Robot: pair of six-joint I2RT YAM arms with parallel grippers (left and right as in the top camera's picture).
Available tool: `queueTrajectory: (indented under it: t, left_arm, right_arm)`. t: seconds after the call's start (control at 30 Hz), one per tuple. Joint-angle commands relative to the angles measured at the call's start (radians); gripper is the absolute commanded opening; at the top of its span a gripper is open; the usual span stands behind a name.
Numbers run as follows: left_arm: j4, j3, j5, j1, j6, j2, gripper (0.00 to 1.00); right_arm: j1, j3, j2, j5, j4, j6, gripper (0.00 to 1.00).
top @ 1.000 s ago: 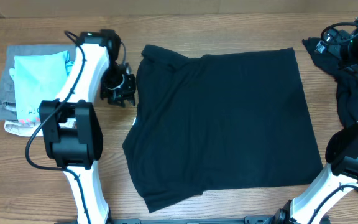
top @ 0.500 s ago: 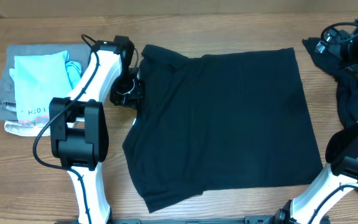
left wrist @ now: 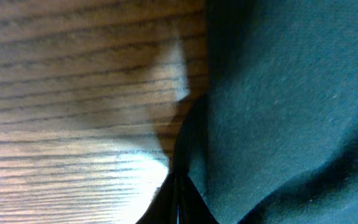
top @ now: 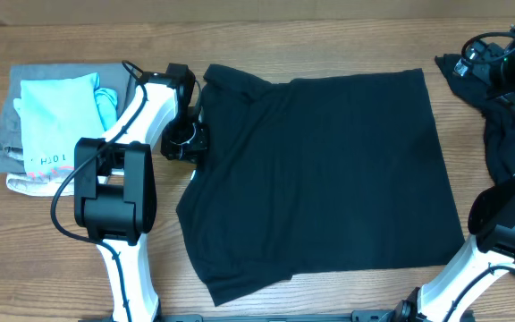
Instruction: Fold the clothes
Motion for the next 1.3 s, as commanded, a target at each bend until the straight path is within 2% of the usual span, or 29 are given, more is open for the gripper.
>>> queueTrajectory:
  t: [0.0, 0.8, 1.27]
  left_arm:
    - [0.011, -0.006, -0.006, -0.007, -0.014, 0.000, 0.04]
    - [0.057, 0.005, 0.090, -0.008, -0.029, -0.003, 0.04]
    - [0.114, -0.012, 0.045, -0.046, -0.069, -0.003, 0.04]
  right_arm:
    - [0.002, 0.007, 0.000, -0.005, 0.005, -0.001, 1.00]
    - [0.002, 0.007, 0.000, -0.005, 0.005, -0.001, 1.00]
    - [0.002, 0.007, 0.000, -0.005, 0.005, -0.001, 1.00]
